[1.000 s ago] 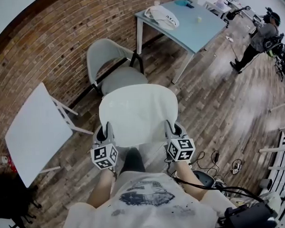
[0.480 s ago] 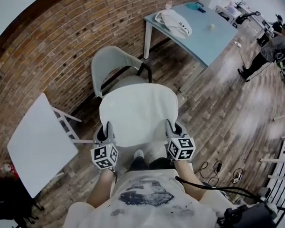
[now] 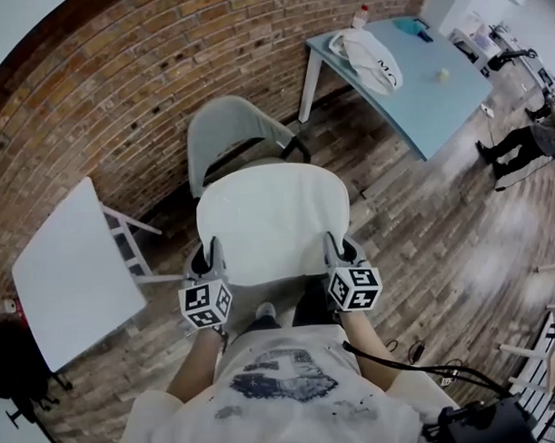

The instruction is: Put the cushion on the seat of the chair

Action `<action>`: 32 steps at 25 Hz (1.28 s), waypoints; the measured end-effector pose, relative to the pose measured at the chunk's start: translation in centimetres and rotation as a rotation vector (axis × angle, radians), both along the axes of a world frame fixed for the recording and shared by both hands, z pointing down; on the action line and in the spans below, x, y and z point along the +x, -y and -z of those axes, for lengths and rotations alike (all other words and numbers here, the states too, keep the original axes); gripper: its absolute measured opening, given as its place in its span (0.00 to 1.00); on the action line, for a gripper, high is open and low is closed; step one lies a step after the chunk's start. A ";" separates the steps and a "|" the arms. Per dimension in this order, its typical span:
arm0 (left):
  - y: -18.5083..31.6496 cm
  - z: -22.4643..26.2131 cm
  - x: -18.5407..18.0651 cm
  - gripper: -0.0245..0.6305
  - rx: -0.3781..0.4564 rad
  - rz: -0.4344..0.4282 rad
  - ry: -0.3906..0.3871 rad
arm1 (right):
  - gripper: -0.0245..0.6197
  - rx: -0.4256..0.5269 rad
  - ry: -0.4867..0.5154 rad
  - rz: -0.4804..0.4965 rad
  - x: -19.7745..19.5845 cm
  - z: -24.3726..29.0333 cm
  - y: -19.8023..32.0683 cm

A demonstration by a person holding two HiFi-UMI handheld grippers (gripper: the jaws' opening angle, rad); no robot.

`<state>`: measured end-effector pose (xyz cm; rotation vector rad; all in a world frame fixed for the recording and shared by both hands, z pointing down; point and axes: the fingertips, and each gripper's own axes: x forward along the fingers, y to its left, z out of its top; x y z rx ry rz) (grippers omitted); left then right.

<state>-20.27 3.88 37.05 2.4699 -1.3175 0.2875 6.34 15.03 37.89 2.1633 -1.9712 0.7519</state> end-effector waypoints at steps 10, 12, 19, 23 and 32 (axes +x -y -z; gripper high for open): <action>4.0 -1.0 6.2 0.12 -0.051 0.246 0.031 | 0.11 -0.046 0.021 0.248 8.0 -1.1 10.6; 4.3 -1.1 7.3 0.12 -0.063 0.297 0.038 | 0.11 -0.058 0.026 0.301 9.5 -1.4 12.4; 4.5 -1.5 9.4 0.12 -0.078 0.473 0.059 | 0.11 -0.066 0.039 0.480 11.9 -2.1 17.1; 4.5 -2.2 9.8 0.12 -0.093 0.526 0.069 | 0.11 -0.080 0.039 0.542 12.3 -2.8 18.7; 6.7 -6.2 9.9 0.12 -0.134 0.542 0.088 | 0.11 -0.141 0.042 0.575 12.3 -7.0 21.8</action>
